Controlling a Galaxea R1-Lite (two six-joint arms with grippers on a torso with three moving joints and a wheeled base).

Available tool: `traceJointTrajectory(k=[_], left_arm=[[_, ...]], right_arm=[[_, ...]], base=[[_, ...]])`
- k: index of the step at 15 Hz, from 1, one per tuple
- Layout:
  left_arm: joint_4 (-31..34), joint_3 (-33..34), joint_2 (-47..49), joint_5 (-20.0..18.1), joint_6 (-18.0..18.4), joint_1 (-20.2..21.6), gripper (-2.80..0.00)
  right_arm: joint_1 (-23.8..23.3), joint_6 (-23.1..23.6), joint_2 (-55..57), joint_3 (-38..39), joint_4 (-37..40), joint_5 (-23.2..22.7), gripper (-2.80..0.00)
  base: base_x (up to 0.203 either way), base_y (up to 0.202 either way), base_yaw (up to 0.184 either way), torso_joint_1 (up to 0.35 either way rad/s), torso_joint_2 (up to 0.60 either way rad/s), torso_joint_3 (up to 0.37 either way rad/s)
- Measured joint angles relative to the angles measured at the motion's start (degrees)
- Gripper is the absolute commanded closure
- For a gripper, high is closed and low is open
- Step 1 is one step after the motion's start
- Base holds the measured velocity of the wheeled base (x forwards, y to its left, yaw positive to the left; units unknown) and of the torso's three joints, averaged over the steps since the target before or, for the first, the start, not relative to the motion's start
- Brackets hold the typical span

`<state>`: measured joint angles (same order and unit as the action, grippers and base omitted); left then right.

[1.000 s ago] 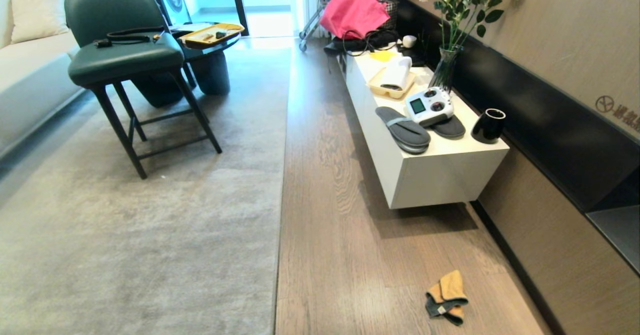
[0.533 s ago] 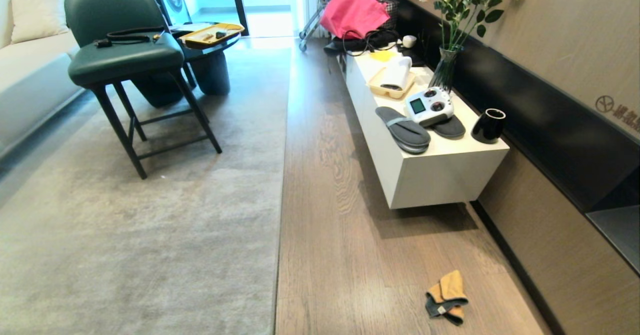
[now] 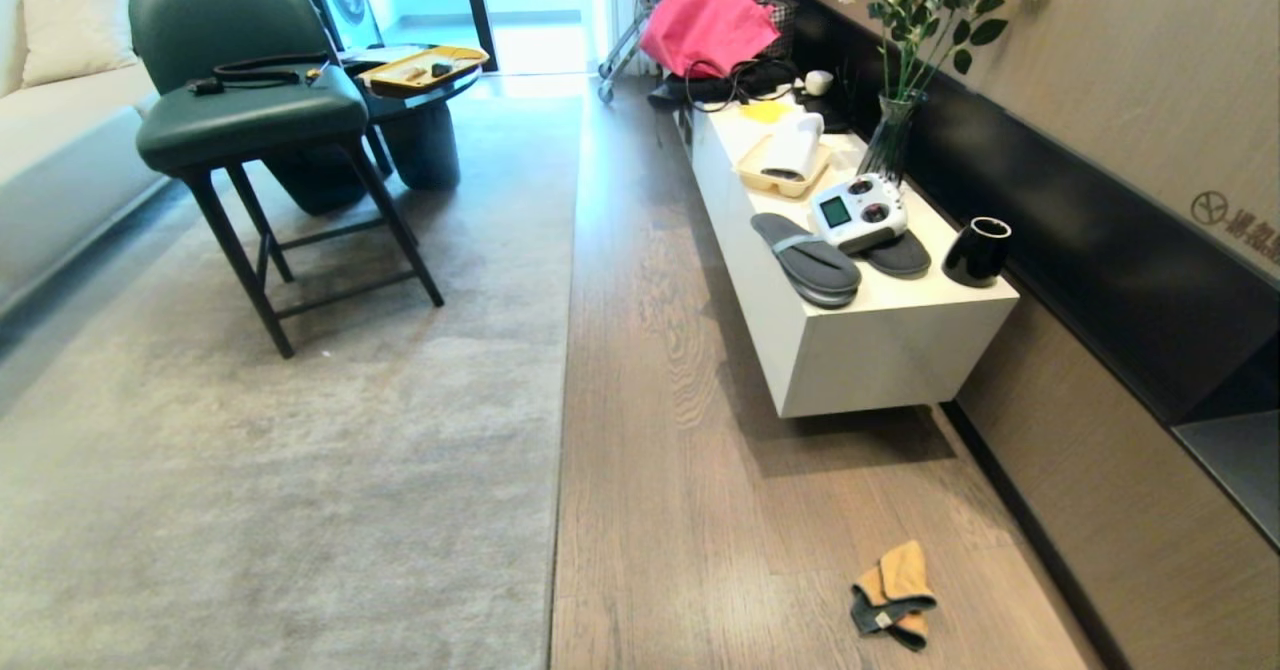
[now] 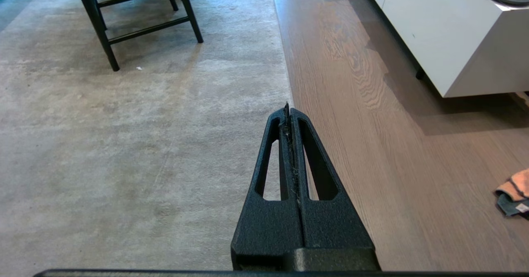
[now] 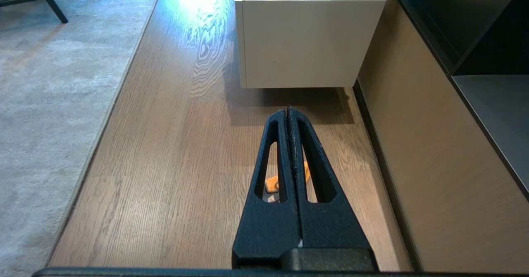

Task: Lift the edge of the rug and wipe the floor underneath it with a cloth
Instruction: Pick up the rag

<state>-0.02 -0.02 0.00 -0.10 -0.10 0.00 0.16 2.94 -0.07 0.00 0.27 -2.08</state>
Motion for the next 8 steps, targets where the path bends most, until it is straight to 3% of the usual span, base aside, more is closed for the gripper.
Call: traceJointTrajectory(k=[8], left_arm=[[0.0,0.0,0.0,0.0,0.0,0.0,0.00]], right_arm=[[0.0,0.0,0.0,0.0,0.0,0.0,0.00]], base=[[0.000,0.000,0.000,0.000,0.00,0.000]])
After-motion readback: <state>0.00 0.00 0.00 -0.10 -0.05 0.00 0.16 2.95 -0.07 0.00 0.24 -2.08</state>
